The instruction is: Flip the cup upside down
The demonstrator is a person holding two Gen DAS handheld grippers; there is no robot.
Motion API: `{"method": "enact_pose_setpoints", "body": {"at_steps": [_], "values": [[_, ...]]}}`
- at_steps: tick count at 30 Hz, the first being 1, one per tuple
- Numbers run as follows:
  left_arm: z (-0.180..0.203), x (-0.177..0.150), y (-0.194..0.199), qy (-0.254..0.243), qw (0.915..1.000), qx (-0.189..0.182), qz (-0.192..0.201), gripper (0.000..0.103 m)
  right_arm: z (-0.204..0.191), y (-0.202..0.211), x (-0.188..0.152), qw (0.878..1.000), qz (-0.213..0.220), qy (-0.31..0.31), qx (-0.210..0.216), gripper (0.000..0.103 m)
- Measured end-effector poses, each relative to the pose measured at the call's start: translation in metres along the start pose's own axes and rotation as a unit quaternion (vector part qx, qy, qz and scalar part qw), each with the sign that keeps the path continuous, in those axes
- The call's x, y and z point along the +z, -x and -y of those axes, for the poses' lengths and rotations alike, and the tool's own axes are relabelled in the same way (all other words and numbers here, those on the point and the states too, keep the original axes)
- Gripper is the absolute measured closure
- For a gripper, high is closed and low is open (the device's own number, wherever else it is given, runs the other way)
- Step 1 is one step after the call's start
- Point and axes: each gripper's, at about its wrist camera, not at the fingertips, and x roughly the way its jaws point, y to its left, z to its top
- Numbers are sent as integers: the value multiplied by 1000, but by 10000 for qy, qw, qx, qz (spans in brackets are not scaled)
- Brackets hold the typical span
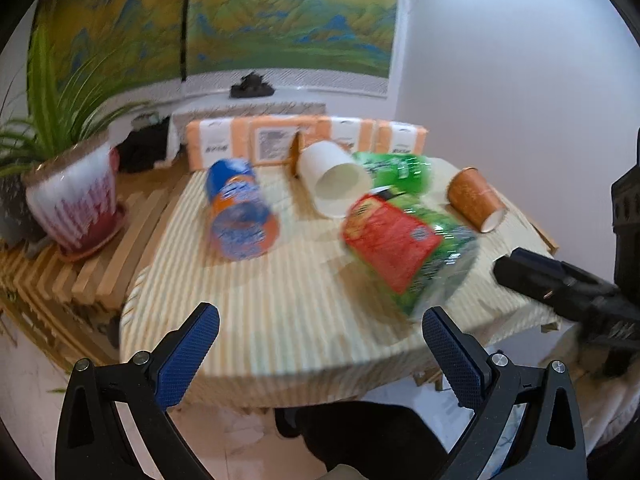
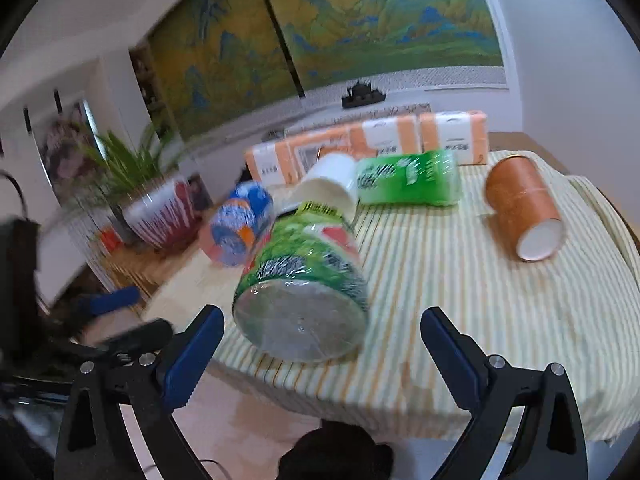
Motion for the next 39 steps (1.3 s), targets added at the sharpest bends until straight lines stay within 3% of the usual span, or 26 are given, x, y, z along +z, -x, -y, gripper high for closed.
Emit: {"method": "enact_pose_setpoints", "body": {"at_steps": [3,6,8,13,21,25,29,34,39], "values": [[22,2,0,-215,9997,-53,86,0,17,24,2,9994,189,-210,187,6],[46,5,1,-358,9989,179,233,0,31,42,2,9988,334,-273,214,6],[57,10,3,-152,9988,303,344,0,38,51,1,9983,437,-365,105,7],[89,23,-13,667,9881,1234,633,0,55,69,1,9953,733,-634,-28,7],[117,23,-58,847,9802,1714,524,0,83,86,-6,9941,744,-771,-174,7],[114,21,-77,832,9818,1664,386,0,93,86,-9,9934,711,-880,-192,7],[106,17,-80,734,9851,1496,428,13,100,83,-10,9922,725,-1001,-162,7],[99,12,-76,545,9900,1215,470,13,99,72,-8,9919,743,-1031,-66,7],[90,15,-69,153,9956,888,263,13,94,62,-7,9921,732,-1020,7,7]]}}
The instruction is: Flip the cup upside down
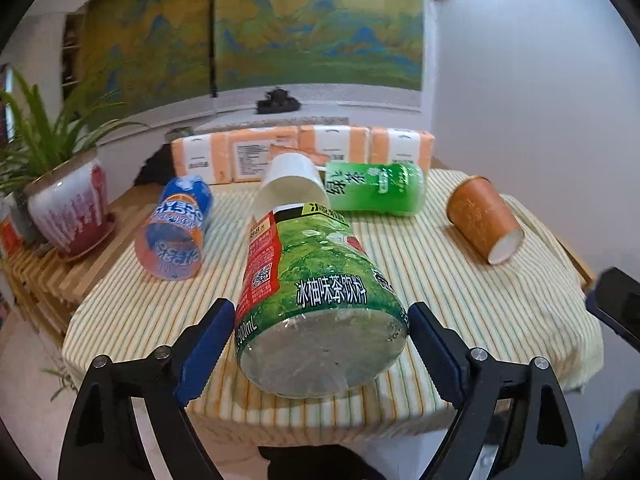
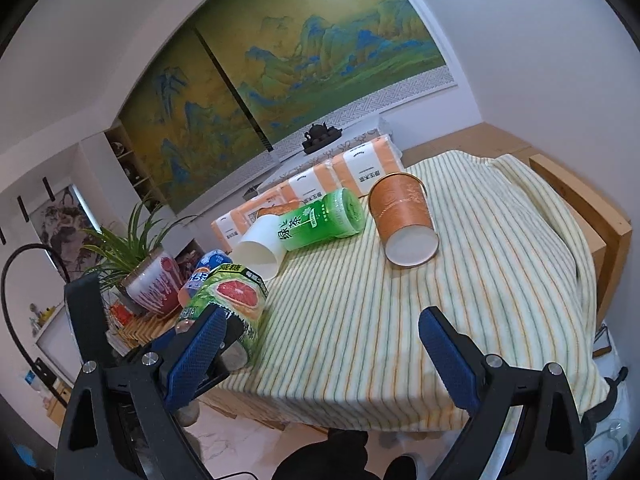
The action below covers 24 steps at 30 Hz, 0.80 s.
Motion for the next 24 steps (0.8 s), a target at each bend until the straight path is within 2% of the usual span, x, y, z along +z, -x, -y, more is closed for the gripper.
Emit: {"method": "enact_pose_setpoints", "body": {"at_steps": [7,11,17,24], "values": [[-8,9,6,-413,9979,-415,-262,13,-7,-13,0,9999,-63,77,40,7],[-10,18,12,-537,9969,-505,-291,13,-12,-15,5,9998,-16,218,-6,7],[-11,30,22,-730,9957,-543,-166,13,-15,-18,6,9997,-35,249,-22,7],[-16,39,23,-737,9947,-717,-96,13,-19,-14,5,9997,-3,225,-131,7]]}}
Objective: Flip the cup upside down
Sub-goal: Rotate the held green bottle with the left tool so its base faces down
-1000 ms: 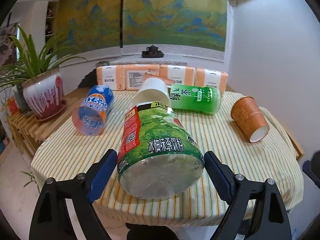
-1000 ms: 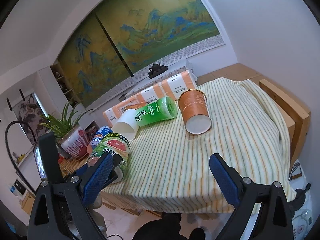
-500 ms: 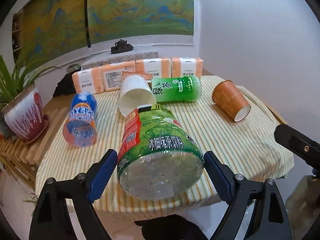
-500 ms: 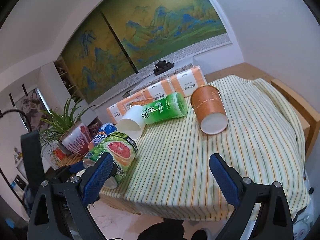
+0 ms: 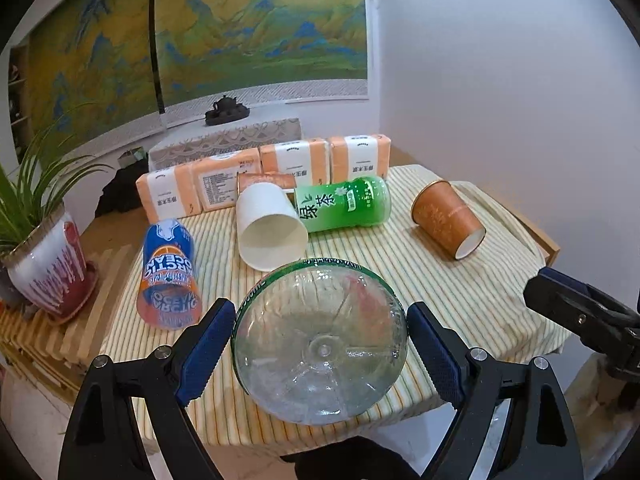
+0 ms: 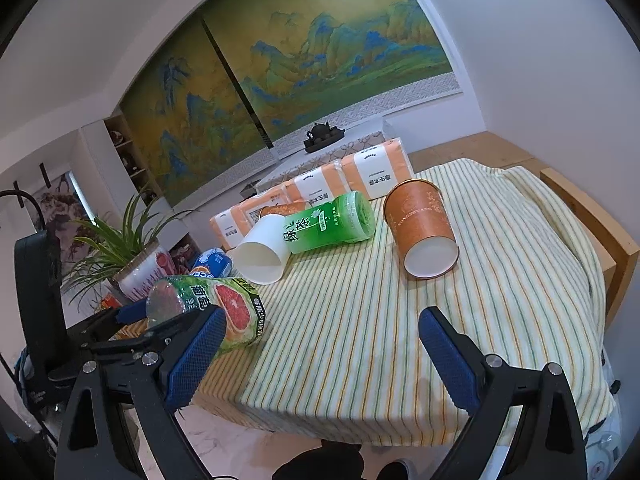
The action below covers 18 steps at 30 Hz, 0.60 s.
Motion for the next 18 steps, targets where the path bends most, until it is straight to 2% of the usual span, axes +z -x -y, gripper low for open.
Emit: {"method": "enact_pose_setpoints", "body": {"at_steps": [13,18], "values": [[-21,16,-1,185,9989,-440,13,13,-4,10,-1,9996,78,-36,-269,8],[-29,25,-15,371,9971,-655,-137,13,-7,10,-1,9994,95,-26,-331,8]]}}
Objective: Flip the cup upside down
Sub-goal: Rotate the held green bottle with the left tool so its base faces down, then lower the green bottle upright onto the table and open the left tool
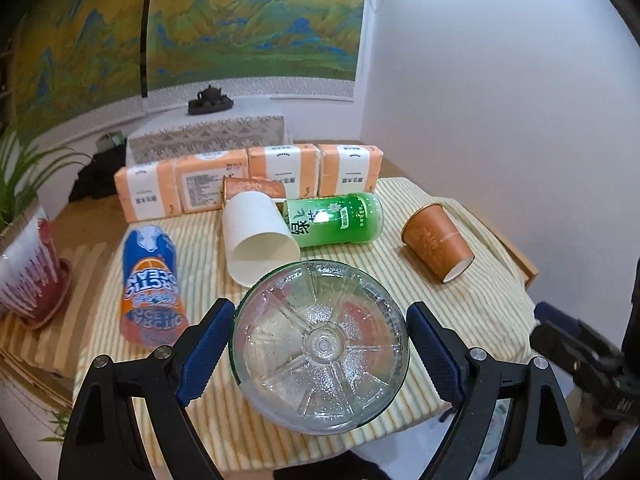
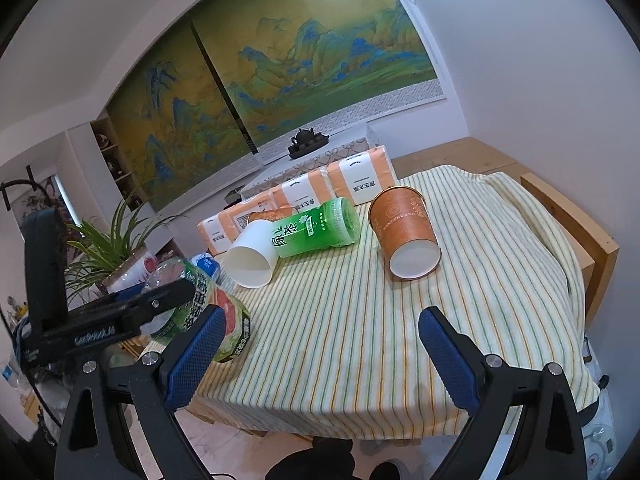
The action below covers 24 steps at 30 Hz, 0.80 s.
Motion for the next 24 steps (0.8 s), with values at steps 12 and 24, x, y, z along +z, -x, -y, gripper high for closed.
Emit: {"method": "enact_pose_setpoints", "body": {"at_steps": [12,24], "values": [[-23,20,-40,258,9985,-218,-436,13,-5,0,-1,10000,-4,23,16,8],[-22,22,-24,35,9999,4,-114,4,-17,2,0,9999,21,132,-10,7]]}}
